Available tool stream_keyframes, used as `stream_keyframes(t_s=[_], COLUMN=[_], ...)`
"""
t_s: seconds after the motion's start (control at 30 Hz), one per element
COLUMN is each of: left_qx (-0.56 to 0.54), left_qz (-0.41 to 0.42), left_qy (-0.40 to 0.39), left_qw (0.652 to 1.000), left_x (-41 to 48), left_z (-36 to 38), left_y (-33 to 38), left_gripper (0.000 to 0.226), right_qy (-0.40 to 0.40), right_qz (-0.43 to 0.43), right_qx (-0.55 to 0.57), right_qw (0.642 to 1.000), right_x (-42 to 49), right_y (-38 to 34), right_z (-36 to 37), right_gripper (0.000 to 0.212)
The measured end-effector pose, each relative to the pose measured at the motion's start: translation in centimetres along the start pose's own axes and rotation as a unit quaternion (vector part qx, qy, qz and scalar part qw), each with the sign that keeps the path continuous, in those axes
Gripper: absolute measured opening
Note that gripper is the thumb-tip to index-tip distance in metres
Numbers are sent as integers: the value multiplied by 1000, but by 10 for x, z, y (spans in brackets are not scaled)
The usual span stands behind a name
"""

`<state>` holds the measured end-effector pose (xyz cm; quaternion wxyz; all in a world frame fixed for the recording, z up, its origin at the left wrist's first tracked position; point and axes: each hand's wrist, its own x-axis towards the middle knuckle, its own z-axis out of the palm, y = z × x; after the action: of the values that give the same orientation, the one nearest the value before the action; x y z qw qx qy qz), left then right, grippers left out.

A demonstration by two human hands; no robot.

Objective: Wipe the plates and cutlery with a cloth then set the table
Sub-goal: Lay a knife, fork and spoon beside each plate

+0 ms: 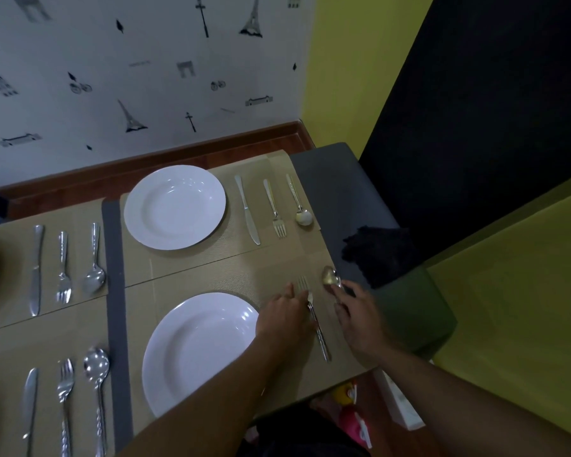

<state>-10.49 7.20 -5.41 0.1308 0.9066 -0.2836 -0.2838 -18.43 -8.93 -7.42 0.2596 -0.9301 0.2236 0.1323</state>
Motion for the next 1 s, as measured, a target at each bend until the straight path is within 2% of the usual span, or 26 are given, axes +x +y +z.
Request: stream_keyframes(t_s=[0.1, 0.17, 0.43, 0.73, 1.0], left_qx=[-17, 11, 120, 96, 66], left_qz=[15, 36, 56, -50, -113], left_qy=[12, 19, 41, 86, 110], left_qw=[1000, 999, 990, 990, 985], left_x=[0, 4, 10, -50, -96], left_z=[-6, -10, -50, -116, -144], left_y=[-5, -15, -71, -138, -201], left_gripper=[49, 48, 62, 59, 57], right_qy=[17, 10, -42, -77, -93], right_qz=[-9, -19, -45, -114, -169], right_qx=[-32, -49, -87, -115, -123], right_qw=[999, 999, 994, 984, 974], right_x=[3, 10, 42, 54, 57], right_y=[-5, -14, -80, -195, -279], right_z=[-8, -15, -31, -19, 8], right_gripper=[50, 55, 74, 75, 76])
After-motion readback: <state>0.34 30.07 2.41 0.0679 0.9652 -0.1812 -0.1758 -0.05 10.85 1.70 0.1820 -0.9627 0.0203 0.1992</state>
